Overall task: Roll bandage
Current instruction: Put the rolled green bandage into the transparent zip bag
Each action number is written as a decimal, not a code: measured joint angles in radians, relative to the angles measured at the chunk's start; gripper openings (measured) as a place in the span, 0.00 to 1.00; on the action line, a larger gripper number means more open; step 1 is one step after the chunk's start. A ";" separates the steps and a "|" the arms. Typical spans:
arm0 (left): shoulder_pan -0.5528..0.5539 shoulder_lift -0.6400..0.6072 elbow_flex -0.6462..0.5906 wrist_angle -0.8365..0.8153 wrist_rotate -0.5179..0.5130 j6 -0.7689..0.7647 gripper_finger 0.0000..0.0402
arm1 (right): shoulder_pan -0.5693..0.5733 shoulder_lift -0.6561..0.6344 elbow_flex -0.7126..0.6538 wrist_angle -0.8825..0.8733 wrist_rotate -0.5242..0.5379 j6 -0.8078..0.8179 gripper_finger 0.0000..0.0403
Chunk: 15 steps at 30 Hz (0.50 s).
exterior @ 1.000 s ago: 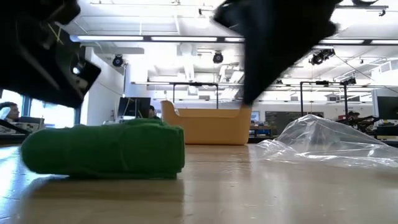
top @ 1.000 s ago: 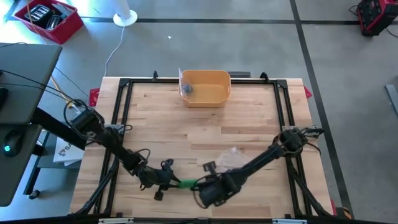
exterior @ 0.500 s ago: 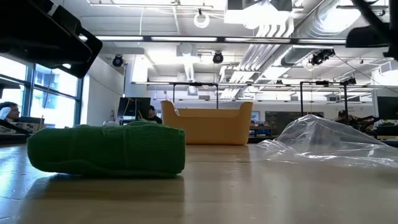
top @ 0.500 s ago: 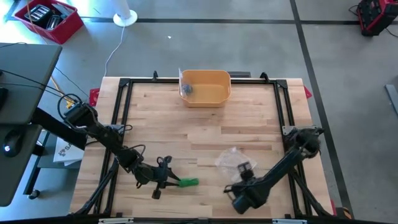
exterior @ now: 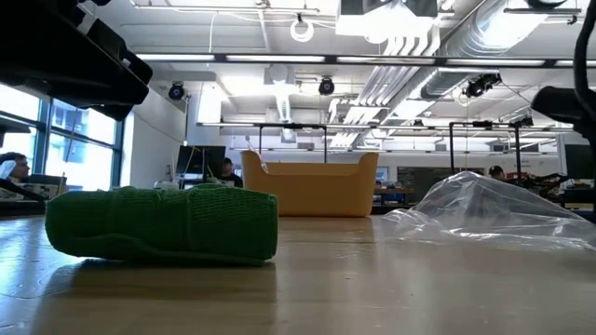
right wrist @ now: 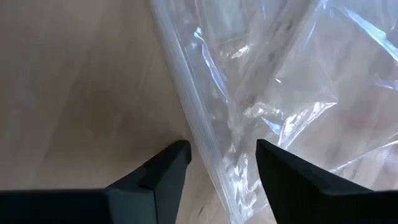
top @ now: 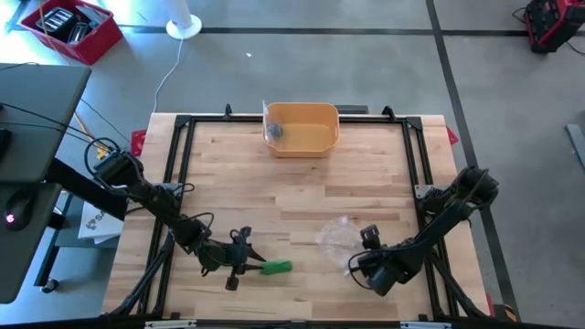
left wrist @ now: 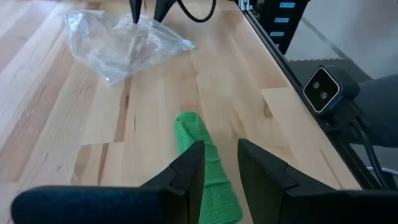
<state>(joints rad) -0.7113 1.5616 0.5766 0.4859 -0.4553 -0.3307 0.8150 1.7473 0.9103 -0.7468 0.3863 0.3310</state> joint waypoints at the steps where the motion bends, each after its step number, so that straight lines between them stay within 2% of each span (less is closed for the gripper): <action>1: 0.000 0.000 0.000 0.000 0.000 -0.006 0.22 | 0.000 0.000 -0.007 0.006 0.007 0.012 0.46; 5: 0.000 0.000 0.000 -0.004 -0.002 -0.024 0.22 | 0.000 0.005 0.012 -0.024 0.041 0.053 0.37; 15: 0.000 -0.001 0.001 0.039 -0.002 0.003 0.22 | -0.033 0.010 0.027 -0.008 0.075 0.030 0.02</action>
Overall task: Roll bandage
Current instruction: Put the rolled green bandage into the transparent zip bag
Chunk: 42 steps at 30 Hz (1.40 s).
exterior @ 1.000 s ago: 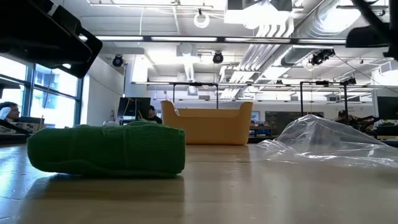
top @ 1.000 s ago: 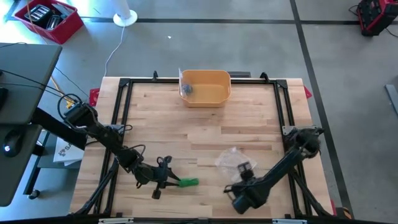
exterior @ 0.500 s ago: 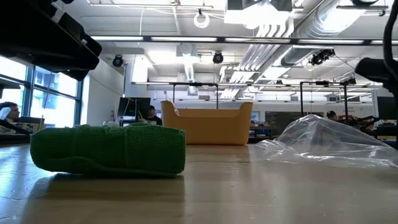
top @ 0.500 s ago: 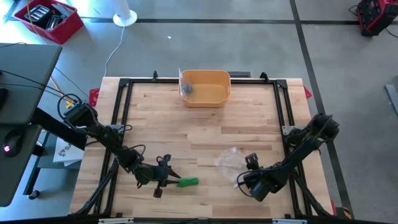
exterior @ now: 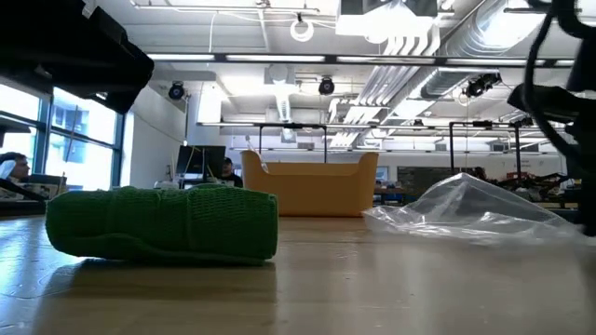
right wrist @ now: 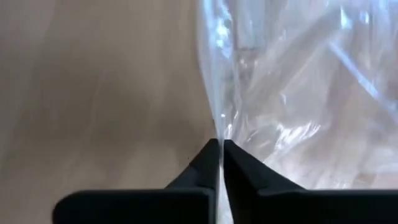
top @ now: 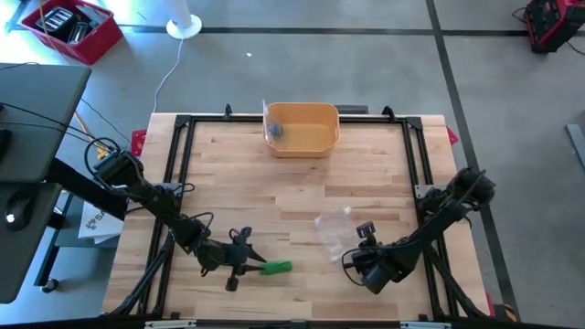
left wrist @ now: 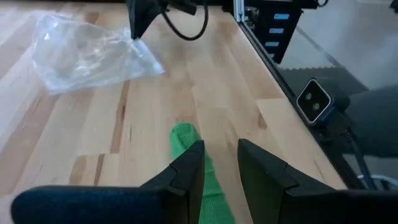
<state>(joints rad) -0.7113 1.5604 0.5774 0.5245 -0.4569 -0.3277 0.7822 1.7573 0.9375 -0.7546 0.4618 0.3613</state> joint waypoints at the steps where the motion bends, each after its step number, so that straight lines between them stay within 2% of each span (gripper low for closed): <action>1: 0.000 0.000 0.000 0.002 0.000 0.021 0.22 | -0.006 0.000 0.009 -0.005 0.004 0.000 0.01; 4: 0.000 0.000 0.019 -0.001 -0.016 0.097 0.22 | -0.030 0.000 0.064 -0.024 0.027 0.029 0.03; 9: 0.000 0.000 0.103 -0.007 -0.128 0.234 0.22 | -0.054 0.000 0.201 -0.058 0.138 -0.005 0.01; 11: 0.001 0.000 0.141 -0.011 -0.179 0.302 0.22 | -0.067 -0.001 0.245 -0.027 0.184 -0.049 0.01; 15: 0.022 0.000 0.209 -0.050 -0.250 0.364 0.24 | -0.112 -0.001 0.275 0.094 0.192 -0.139 0.00; 22: 0.080 0.000 0.290 -0.209 -0.229 0.352 0.38 | -0.190 -0.001 0.275 0.322 0.190 -0.241 0.00; 25: 0.108 0.000 0.293 -0.233 -0.223 0.292 0.41 | -0.209 -0.001 0.275 0.376 0.190 -0.292 0.00; 29: 0.151 0.000 0.293 -0.266 -0.169 0.200 0.40 | -0.229 -0.001 0.275 0.411 0.186 -0.317 0.00; 35: 0.205 0.000 0.293 -0.314 -0.074 0.163 0.34 | -0.240 -0.001 0.275 0.437 0.176 -0.326 0.00; 42: 0.234 0.000 0.293 -0.405 -0.049 0.151 0.27 | -0.239 -0.001 0.275 0.438 0.176 -0.339 0.00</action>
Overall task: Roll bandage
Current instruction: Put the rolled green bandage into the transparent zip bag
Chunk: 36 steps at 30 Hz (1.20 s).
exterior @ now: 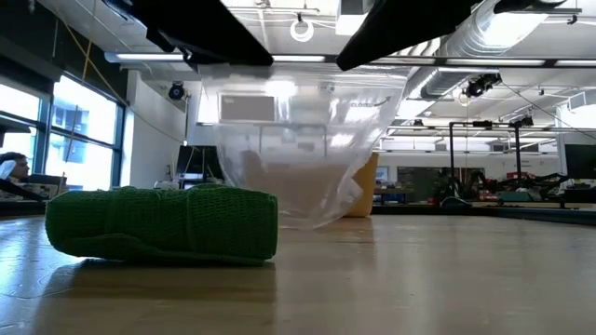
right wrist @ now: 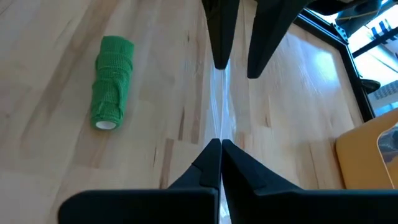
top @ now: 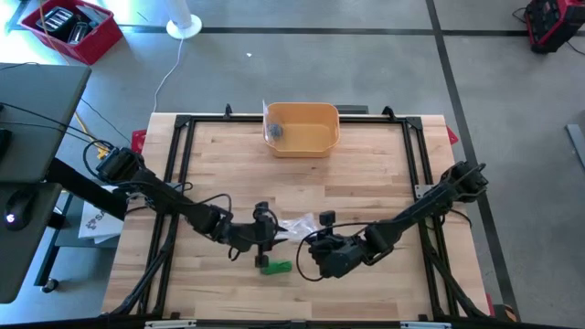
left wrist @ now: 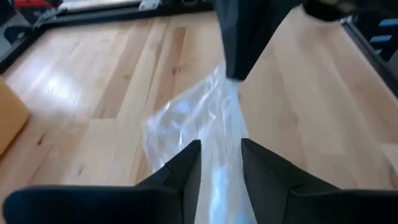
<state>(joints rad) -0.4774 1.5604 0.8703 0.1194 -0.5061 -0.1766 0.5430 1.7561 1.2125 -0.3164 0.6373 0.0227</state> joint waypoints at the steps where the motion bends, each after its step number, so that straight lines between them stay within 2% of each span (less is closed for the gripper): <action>1: 0.001 0.000 0.000 -0.012 0.000 -0.008 0.25 | 0.000 0.000 0.000 0.001 0.000 0.002 0.00; 10: 0.009 0.000 0.000 -0.022 0.030 -0.005 0.15 | 0.000 0.000 0.000 0.022 -0.001 -0.005 0.00; 14: 0.016 0.001 0.000 -0.024 0.076 -0.005 0.14 | 0.000 0.000 0.000 0.044 -0.002 -0.005 0.00; 21: 0.030 0.005 -0.006 -0.023 0.078 -0.004 0.14 | 0.000 0.000 0.000 0.056 -0.003 -0.030 0.00; 29: 0.032 0.119 -0.008 -0.005 0.092 0.057 0.13 | 0.000 0.000 0.001 0.082 -0.003 -0.027 0.00; 33: 0.032 0.188 -0.007 0.018 0.078 0.075 0.08 | 0.001 0.000 0.001 0.088 -0.008 -0.016 0.00; 36: 0.033 0.225 -0.008 0.016 0.076 0.073 0.02 | 0.000 0.000 0.001 0.078 -0.088 0.047 0.00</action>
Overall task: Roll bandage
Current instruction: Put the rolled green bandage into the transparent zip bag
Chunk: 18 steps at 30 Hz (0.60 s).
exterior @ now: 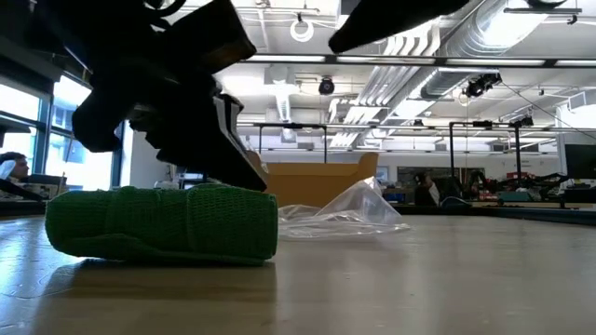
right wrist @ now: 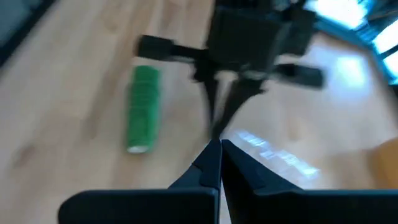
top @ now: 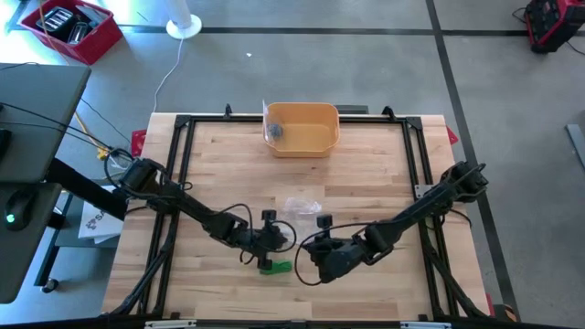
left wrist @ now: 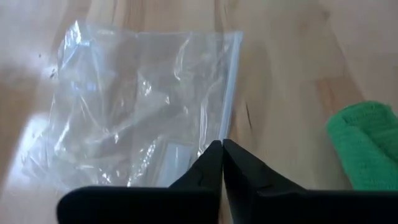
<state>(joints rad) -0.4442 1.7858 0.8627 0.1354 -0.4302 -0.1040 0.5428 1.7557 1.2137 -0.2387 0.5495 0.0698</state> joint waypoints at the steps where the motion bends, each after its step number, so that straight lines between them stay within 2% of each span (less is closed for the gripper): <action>1: 0.000 0.003 0.000 -0.001 -0.002 -0.009 0.01 | -0.005 0.003 0.000 -0.009 -0.039 0.026 0.00; 6: -0.001 -0.001 0.000 -0.015 -0.023 -0.077 0.02 | -0.038 0.088 0.001 -0.043 -0.195 0.104 0.12; 11: -0.009 -0.003 0.000 -0.027 -0.023 -0.104 0.02 | -0.073 0.215 0.001 -0.032 -0.147 0.113 0.29; 13: -0.014 -0.003 0.001 -0.038 -0.023 -0.115 0.02 | -0.087 0.257 0.000 -0.033 -0.138 0.113 0.33; 15: -0.019 -0.003 0.001 -0.042 -0.023 -0.120 0.02 | -0.093 0.284 0.001 -0.025 -0.119 0.120 0.33; 18: -0.026 -0.003 0.001 -0.041 -0.022 -0.113 0.02 | -0.087 0.303 0.002 -0.020 -0.055 0.142 0.26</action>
<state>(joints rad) -0.4699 1.7824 0.8635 0.0945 -0.4522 -0.2169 0.4555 2.0583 1.2160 -0.2587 0.4940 0.2122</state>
